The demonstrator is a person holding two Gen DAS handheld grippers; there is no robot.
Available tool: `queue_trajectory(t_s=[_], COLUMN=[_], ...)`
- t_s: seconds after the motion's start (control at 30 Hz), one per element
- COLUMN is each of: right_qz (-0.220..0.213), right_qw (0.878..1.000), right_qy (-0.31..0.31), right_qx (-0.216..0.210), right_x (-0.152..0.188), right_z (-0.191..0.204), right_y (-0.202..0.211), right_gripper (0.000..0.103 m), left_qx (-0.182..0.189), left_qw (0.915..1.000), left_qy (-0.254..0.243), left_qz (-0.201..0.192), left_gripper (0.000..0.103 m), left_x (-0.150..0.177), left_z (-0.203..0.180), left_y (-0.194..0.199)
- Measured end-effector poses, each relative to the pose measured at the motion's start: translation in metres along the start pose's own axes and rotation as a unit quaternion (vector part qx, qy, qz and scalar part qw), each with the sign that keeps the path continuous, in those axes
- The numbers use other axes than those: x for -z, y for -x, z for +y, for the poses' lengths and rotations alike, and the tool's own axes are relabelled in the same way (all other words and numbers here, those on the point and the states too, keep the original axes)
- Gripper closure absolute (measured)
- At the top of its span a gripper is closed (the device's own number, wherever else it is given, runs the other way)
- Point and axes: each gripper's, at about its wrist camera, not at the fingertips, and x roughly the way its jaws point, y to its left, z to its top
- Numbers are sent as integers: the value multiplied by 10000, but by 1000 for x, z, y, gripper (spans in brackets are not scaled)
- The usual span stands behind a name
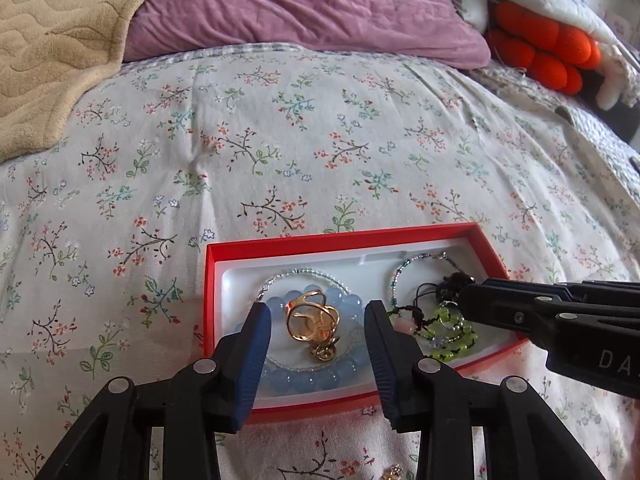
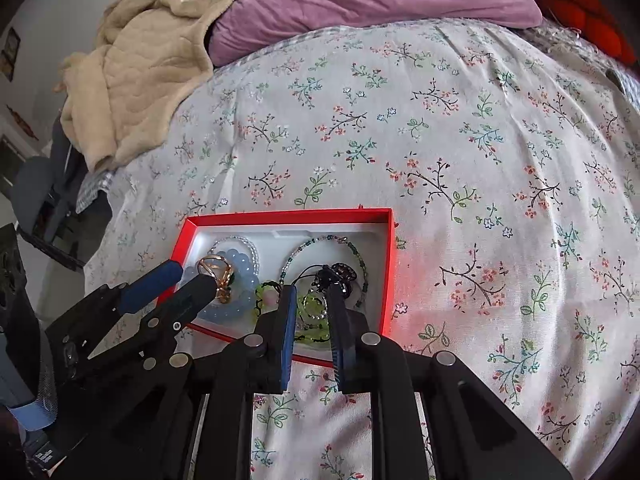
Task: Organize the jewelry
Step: 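Carry both rings into the red box and open both tools, then withdraw both tools and move toward the small gold earrings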
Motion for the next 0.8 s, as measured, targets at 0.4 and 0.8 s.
queue_trajectory(t_s=[0.4, 0.8], right_qz=[-98, 164], right_qw=[9999, 9942], right_qy=[16, 856], right_qx=[52, 626], right_x=[8, 49], right_z=[-4, 7], right_y=[26, 50], right_gripper=[34, 12], left_qx=[-213, -158], left_qw=[9996, 9986], left_qy=[-186, 177], left_qz=[75, 480], left_gripper=[24, 5], left_x=[11, 48], left_z=[0, 19], left_y=[21, 59])
